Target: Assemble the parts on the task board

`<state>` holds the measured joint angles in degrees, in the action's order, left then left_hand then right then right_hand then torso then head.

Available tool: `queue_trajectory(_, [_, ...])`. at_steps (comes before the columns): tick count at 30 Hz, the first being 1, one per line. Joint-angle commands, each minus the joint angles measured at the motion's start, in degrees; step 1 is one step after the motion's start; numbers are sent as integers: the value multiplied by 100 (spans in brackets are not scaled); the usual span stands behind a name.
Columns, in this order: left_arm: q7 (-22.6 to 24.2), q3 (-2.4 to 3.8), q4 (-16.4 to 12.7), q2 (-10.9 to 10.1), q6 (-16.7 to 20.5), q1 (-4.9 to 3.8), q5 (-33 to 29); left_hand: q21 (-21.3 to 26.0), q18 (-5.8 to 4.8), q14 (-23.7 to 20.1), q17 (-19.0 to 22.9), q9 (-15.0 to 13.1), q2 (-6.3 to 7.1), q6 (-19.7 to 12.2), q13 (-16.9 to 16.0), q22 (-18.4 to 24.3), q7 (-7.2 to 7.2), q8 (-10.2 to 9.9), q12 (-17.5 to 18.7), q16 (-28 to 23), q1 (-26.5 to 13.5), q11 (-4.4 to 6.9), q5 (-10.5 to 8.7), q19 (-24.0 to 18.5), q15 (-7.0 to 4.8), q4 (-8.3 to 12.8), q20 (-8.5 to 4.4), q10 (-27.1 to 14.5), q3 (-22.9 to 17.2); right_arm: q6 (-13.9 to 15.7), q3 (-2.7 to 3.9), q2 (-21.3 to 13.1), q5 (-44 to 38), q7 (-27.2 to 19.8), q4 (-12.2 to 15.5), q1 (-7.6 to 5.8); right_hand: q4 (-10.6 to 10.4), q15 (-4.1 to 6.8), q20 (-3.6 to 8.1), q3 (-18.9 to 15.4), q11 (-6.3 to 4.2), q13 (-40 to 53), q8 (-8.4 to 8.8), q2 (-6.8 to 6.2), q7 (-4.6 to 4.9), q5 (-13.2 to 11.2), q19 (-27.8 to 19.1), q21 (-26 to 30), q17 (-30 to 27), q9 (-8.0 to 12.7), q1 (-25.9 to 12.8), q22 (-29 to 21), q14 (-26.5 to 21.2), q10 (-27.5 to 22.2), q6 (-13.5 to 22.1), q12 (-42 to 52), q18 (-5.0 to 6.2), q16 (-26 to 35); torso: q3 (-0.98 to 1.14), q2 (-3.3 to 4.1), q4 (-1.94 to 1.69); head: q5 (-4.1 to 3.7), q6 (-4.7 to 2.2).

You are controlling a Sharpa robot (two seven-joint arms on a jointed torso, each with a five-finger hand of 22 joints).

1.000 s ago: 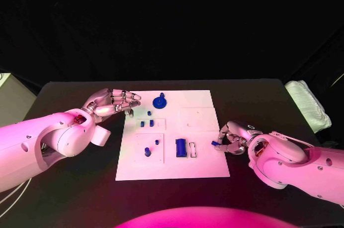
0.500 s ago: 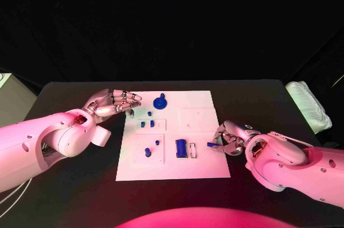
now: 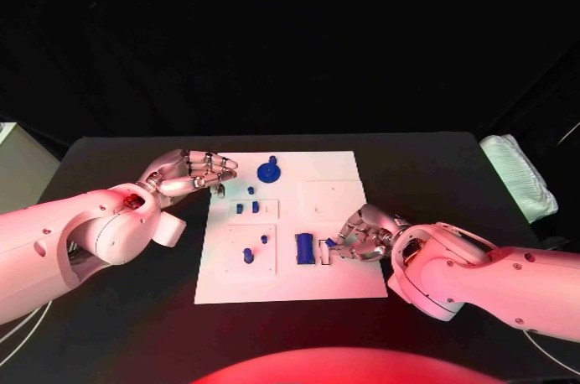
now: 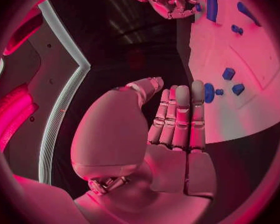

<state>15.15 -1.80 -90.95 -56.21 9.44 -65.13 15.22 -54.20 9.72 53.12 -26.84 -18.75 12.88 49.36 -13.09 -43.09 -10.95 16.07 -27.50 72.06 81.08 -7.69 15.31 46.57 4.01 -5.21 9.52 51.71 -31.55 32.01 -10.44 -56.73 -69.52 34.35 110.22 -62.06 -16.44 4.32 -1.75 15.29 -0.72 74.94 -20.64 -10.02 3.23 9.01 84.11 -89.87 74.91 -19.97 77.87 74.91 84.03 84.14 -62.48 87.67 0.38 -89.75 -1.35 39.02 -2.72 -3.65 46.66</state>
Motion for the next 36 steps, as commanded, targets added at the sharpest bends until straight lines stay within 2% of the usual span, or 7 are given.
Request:
queue_trajectory(1, [24,3,-27,-4,-80,0,17,-11,78,-39,-6,6,2,-38,6,-8,-7,16,-33,18,20,-5,29,17,-4,7,12,-43,17,178,-2,86,650,-82,-34,40,-6,25,29,40,-26,1413,-17,-10,8,-21,589,-13,1509,-5,-92,1509,597,510,-19,5,-38,-25,8,5,4,6,20])
queue_trajectory(4, [24,3,-34,-11,-81,0,20,-11,78,-39,-6,6,2,-38,6,-8,-7,16,-33,18,20,-5,29,17,-4,7,12,-43,17,203,-2,170,735,-64,-83,70,-9,21,26,62,-22,1412,-23,-26,13,-23,589,-13,1509,-15,-256,1509,597,509,-14,1,-38,-25,14,8,5,13,27])
queue_trajectory(9, [21,3,-41,-17,-82,-1,22,-11,78,-39,-6,6,2,-38,6,-8,-7,16,-33,18,20,-5,29,17,-4,7,12,-43,17,240,-2,233,767,-31,-139,88,-11,19,23,88,-19,1414,-30,-16,16,-23,589,-13,1509,-25,-427,1509,597,511,-10,4,-38,-25,7,0,4,18,44])
queue_trajectory(16, [13,3,-42,-20,-89,-1,23,-11,78,-39,-6,6,2,-38,6,-8,-7,16,-33,18,20,-5,29,17,-4,7,12,-43,17,232,-1,306,771,-20,-175,94,-12,16,21,109,-16,1418,-38,-10,19,-24,589,-13,1509,-35,-582,1509,597,514,-5,13,-38,-25,15,1,6,31,53])
queue_trajectory(23, [2,3,-42,-25,-95,-1,24,-14,78,-40,-7,7,-1,-38,6,-11,-8,20,-38,19,23,-5,29,17,-4,8,12,-46,15,125,-1,328,758,21,-206,95,-14,13,18,121,-13,1419,-46,-4,22,-24,589,-13,1509,-45,-731,1509,597,515,-2,14,-38,-25,6,-7,7,34,62])
queue_trajectory(36, [-12,3,-37,-26,-102,-1,26,-14,78,-40,-7,7,-1,-38,6,-11,-8,20,-38,19,23,-5,29,17,-4,8,12,-46,15,60,-1,369,643,23,-251,95,-24,6,10,78,-5,1419,-73,-39,29,-24,589,-13,1509,-74,-1166,1509,597,515,6,11,-38,-25,7,-5,6,27,42])
